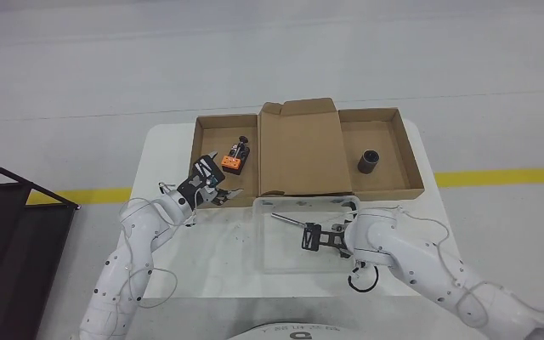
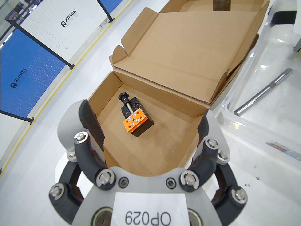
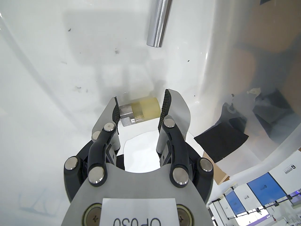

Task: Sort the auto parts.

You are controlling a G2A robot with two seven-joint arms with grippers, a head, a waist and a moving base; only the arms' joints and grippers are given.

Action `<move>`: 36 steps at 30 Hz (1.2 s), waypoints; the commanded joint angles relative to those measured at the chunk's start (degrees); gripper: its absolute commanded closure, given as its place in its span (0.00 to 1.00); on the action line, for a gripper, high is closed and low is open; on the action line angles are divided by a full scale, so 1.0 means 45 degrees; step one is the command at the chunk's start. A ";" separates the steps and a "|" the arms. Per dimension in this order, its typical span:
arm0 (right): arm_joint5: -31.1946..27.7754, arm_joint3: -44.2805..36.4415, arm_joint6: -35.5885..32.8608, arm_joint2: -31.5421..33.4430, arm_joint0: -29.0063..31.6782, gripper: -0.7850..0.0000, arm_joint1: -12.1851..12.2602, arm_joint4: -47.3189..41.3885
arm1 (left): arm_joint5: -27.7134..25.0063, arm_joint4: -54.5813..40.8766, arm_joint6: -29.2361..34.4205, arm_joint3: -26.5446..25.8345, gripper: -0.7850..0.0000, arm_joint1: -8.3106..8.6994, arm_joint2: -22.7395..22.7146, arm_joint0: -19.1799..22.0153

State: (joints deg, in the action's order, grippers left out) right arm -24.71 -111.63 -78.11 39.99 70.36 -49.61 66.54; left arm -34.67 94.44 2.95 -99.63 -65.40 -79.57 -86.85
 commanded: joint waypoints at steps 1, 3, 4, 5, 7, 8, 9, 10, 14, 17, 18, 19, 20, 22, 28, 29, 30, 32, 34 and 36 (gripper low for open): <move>0.0006 0.0055 -0.0020 -0.0048 -0.0048 0.89 -0.0034 0.0033 | -0.0014 -0.0014 0.0000 -0.0001 0.00 0.0000 -0.0001 -0.0001; 0.0027 0.0071 0.0015 -0.0067 -0.0074 1.00 -0.0061 0.0037 | -0.0014 -0.0014 0.0000 -0.0001 0.00 0.0000 -0.0001 -0.0001; 0.0028 0.0055 0.0085 -0.0060 -0.0077 1.00 -0.0070 0.0034 | -0.0014 -0.0014 0.0000 -0.0001 0.00 0.0000 -0.0001 -0.0001; 0.0012 -0.0001 0.0219 -0.0019 -0.0057 1.00 -0.0070 0.0018 | -0.0014 -0.0014 0.0000 -0.0001 0.00 0.0000 -0.0001 -0.0001; -0.0018 -0.0167 0.0468 0.0173 0.0027 1.00 -0.0029 -0.0114 | -0.0014 -0.0014 0.0000 -0.0001 0.00 0.0000 -0.0001 -0.0001; -0.0041 -0.0242 0.0575 0.0302 0.0098 1.00 0.0008 -0.0164 | -0.0014 -0.0014 0.0000 -0.0001 0.00 0.0000 -0.0001 -0.0001; -0.0042 -0.0370 0.0787 0.0473 0.0192 1.00 0.0052 -0.0257 | -0.0014 -0.0014 0.0000 -0.0001 0.00 0.0000 -0.0001 -0.0001; -0.0075 -0.0485 0.1036 0.0662 0.0310 1.00 0.0104 -0.0366 | -0.0014 -0.0014 0.0000 -0.0001 0.00 0.0000 -0.0001 -0.0001; -0.0648 -0.0933 0.2298 0.1683 0.0938 1.00 0.0401 -0.1032 | -0.0014 -0.0014 0.0000 -0.0001 0.00 0.0000 -0.0001 -0.0001; -0.1365 -0.1309 0.3474 0.2743 0.1608 1.00 0.0707 -0.1416 | -0.0014 -0.0014 0.0000 -0.0001 0.00 0.0000 -0.0001 -0.0001; -0.1507 -0.1374 0.3773 0.3011 0.1793 1.00 0.0779 -0.1478 | -0.0014 -0.0014 0.0000 -0.0001 0.00 0.0000 -0.0001 -0.0001; -0.1684 -0.1487 0.4300 0.3458 0.2069 1.00 0.0886 -0.1574 | -0.0014 -0.0014 0.0000 -0.0001 0.00 0.0000 -0.0001 -0.0001; -0.1949 -0.1583 0.5087 0.4112 0.2486 1.00 0.1032 -0.1725 | -0.0014 -0.0014 0.0000 -0.0001 0.00 0.0000 -0.0001 -0.0001; -0.2372 -0.1548 0.6216 0.5083 0.3074 1.00 0.1220 -0.2164 | -0.0014 -0.0014 0.0000 -0.0001 0.00 0.0000 -0.0001 -0.0001; -0.4809 -0.0736 1.0214 0.8948 0.5090 1.00 0.1762 -0.4180 | -0.0014 -0.0014 0.0000 -0.0001 0.00 0.0000 -0.0001 -0.0001; -0.5261 -0.0476 1.1099 0.9820 0.5545 1.00 0.1830 -0.4662 | -0.0014 -0.0014 0.0000 -0.0001 0.00 0.0000 -0.0001 -0.0001; -0.5593 -0.0350 1.1396 1.0199 0.5747 1.00 0.1864 -0.4820 | -0.0014 -0.0014 0.0000 -0.0001 0.00 0.0000 -0.0001 -0.0001; -0.6250 0.0125 1.2206 1.1282 0.6167 1.00 0.1935 -0.5339 | -0.0014 -0.0014 0.0000 -0.0001 0.00 0.0000 -0.0001 -0.0001; -0.6888 0.0683 1.2654 1.2110 0.6376 1.00 0.1995 -0.6010 | -0.0014 -0.0014 0.0000 -0.0001 0.00 0.0000 -0.0001 -0.0001; -0.6938 0.1107 1.2636 1.2435 0.6288 1.00 0.2029 -0.6490 | -0.0014 -0.0014 0.0000 -0.0001 0.00 0.0000 -0.0001 -0.0001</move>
State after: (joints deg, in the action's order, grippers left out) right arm -56.08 -107.62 -20.97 95.30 99.00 -40.54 38.53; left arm -34.67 94.44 2.95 -99.63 -65.40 -79.57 -86.85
